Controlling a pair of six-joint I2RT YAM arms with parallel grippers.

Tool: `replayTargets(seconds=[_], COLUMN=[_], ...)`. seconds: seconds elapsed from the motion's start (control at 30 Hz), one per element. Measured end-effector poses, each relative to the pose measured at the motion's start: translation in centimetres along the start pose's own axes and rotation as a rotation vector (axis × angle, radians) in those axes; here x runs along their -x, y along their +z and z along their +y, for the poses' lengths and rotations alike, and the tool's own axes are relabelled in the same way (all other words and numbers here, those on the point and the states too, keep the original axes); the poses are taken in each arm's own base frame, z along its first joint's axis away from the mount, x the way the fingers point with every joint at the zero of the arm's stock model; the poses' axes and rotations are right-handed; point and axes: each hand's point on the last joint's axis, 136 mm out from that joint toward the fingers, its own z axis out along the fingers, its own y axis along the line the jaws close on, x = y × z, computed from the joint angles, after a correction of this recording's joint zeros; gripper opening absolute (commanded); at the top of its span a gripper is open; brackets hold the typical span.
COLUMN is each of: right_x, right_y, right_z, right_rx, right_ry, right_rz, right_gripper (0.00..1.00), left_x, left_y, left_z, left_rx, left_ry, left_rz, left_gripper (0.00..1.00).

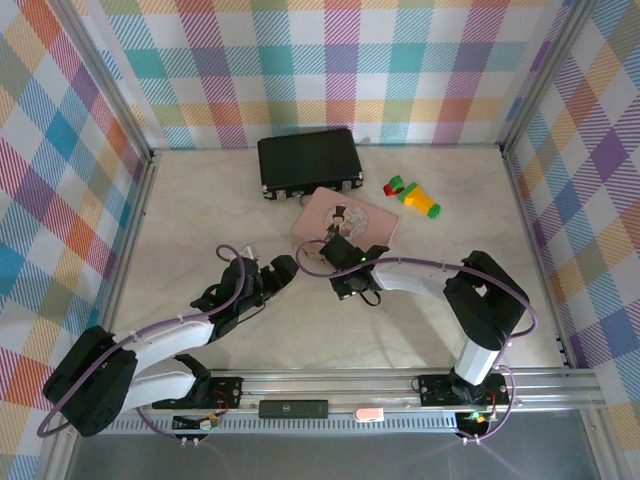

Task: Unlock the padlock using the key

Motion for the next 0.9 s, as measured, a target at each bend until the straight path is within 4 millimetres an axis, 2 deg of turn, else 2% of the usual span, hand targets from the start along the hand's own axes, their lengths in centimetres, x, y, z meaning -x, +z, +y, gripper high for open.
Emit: replayTargets(seconds=[0.1, 0.2, 0.4, 0.63, 0.77, 0.9], right_x=[0.1, 0.4, 0.7, 1.5, 2.3, 2.4], right_y=[0.0, 0.1, -0.2, -0.4, -0.4, -0.4], right_z=[-0.1, 0.2, 2.0, 2.8, 2.7, 2.5], right_rx=[0.073, 0.138, 0.273, 0.355, 0.382, 0.393], right_ry=[0.02, 0.027, 0.03, 0.065, 0.083, 0.095], right_rz=[0.012, 0.02, 0.024, 0.044, 0.035, 0.034], right_gripper=[0.0, 0.0, 0.0, 0.0, 0.0, 0.0], left_x=[-1.3, -2.2, -3.6, -3.8, -3.2, -3.0], left_y=[1.0, 1.8, 4.2, 5.6, 6.1, 7.6], left_z=[-0.3, -0.2, -1.3, -0.9, -0.9, -1.6], left_rx=[-0.016, -0.021, -0.055, -0.067, -0.064, -0.078], left_ry=[0.014, 0.023, 0.032, 0.001, -0.015, -0.017], left_rz=[0.035, 0.056, 0.082, 0.069, 0.034, 0.027], left_gripper=[0.74, 0.67, 0.59, 0.55, 0.46, 0.39])
